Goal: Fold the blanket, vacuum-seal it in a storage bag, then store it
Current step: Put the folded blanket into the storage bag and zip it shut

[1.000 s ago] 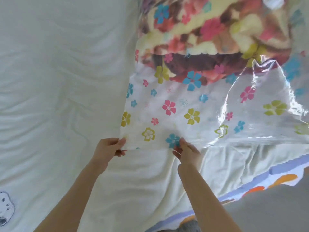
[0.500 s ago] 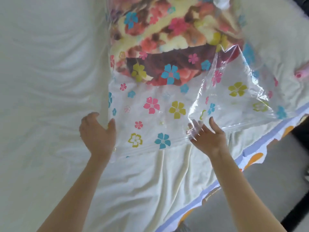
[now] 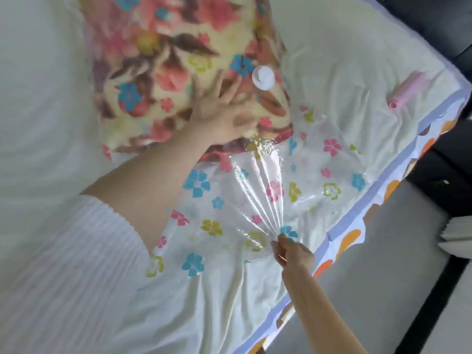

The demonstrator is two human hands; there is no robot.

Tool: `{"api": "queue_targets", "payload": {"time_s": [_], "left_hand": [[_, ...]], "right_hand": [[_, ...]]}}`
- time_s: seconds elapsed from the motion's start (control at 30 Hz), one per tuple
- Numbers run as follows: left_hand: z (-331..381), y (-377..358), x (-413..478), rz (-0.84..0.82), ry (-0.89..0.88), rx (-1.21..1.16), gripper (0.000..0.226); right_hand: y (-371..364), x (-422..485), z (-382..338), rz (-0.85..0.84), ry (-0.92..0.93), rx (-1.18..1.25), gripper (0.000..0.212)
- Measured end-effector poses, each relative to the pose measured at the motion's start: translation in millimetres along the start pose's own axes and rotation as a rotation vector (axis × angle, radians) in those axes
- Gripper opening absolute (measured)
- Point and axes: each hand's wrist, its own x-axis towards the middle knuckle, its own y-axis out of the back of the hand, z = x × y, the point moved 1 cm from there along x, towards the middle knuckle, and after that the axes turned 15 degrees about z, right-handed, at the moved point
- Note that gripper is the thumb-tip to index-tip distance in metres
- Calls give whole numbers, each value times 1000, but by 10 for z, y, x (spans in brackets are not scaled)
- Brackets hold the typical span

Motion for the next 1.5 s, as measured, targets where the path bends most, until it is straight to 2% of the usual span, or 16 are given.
{"api": "queue_targets", "payload": {"time_s": [0.1, 0.17, 0.23, 0.3, 0.37, 0.4, 0.47, 0.53, 0.63, 0.9, 1.03, 1.13, 1.23, 1.33, 1.4, 1.5], "left_hand": [[138, -584, -407, 28, -77, 64, 81], [146, -800, -475, 66, -74, 140, 82], [158, -913, -374, 112, -49, 239, 80], [148, -991, -230, 153, -50, 267, 79], [110, -971, -112, 153, -59, 242, 78], [95, -955, -82, 154, -58, 241, 78], [83, -978, -70, 190, -44, 264, 78], [50, -1023, -60, 228, -47, 274, 78], [-46, -1099, -42, 222, -65, 281, 80], [26, -1074, -92, 198, -34, 268, 78], [99, -814, -1124, 171, -69, 98, 57], [-138, -628, -2166, 219, 242, 43, 45], [-375, -463, -2955, 157, 849, 78, 51], [-448, -603, -3393, -88, 1418, -412, 52], [-429, -671, -3524, -91, 1475, -734, 46], [-385, -666, -3568, 31, 1449, -852, 26]], "right_hand": [[-106, 241, 64, 67, 61, -95, 25], [-152, 288, 22, 89, 228, -324, 33], [-99, 203, -95, 102, 506, -814, 51], [-6, 77, -281, 316, 955, -1086, 60], [-15, -145, -493, 536, 1486, -807, 51], [-131, -184, -510, 521, 1685, -624, 41], [-545, -152, -521, 334, 1849, -648, 39], [-923, 135, -457, 167, 1835, -936, 53], [-977, 820, -346, 116, 1652, -1246, 64], [-931, 1201, -251, 157, 1593, -1276, 67], [-852, 1095, -275, 184, 1570, -1340, 69], [-864, 1022, -307, 209, 1540, -1445, 66], [-857, 938, -309, 238, 1534, -1494, 67], [-891, 823, -334, 246, 1528, -1533, 68], [-912, 741, -375, 264, 1530, -1552, 68], [-1009, 513, -469, 305, 1477, -1659, 70]]}}
